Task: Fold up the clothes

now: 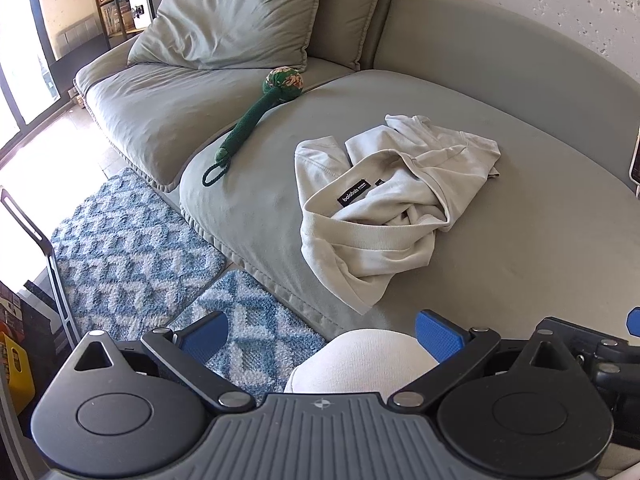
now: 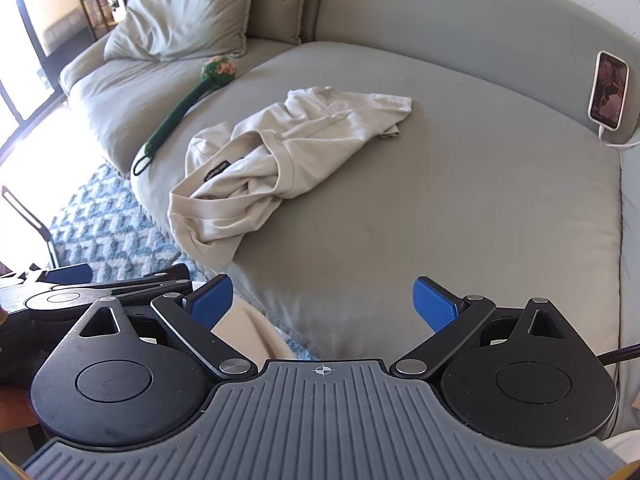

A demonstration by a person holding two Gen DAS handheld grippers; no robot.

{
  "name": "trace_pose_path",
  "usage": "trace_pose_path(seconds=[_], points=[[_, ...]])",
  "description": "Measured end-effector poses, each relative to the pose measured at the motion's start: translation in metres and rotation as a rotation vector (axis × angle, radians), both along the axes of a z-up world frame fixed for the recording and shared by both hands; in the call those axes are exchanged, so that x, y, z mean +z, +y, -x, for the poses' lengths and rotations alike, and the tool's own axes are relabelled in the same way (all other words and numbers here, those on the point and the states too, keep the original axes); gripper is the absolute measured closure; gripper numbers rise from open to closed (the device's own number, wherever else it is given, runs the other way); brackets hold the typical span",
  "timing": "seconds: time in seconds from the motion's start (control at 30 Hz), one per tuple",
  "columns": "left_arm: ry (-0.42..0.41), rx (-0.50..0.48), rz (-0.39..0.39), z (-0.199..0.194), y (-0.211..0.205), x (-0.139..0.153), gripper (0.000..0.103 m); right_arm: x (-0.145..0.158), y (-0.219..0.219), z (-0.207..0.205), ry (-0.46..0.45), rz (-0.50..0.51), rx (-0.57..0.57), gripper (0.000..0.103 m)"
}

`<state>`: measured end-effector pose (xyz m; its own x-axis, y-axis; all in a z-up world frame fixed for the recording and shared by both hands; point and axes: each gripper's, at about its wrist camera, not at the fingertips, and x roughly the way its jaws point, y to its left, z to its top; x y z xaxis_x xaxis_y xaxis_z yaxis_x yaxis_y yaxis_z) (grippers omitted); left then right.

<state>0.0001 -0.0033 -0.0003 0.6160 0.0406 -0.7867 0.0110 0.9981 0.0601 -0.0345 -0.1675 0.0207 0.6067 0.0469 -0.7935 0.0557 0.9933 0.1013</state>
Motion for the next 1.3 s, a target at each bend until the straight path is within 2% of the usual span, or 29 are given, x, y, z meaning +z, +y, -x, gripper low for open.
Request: trace_pose_path(seconds=[0.6, 0.7, 1.3], points=[[0.004, -0.011, 0.020, -0.002, 0.007, 0.002, 0.002, 0.000, -0.003, -0.002, 0.019, -0.007, -0.022, 0.006], [0.004, -0.016, 0.009, -0.002, -0.005, -0.001, 0.002, 0.001, -0.004, -0.002, 0.022, -0.009, -0.025, 0.006], [0.004, -0.019, 0.010, -0.002, -0.004, 0.001, 0.002, 0.001, -0.005, 0.000, 0.026, -0.016, -0.030, 0.006]])
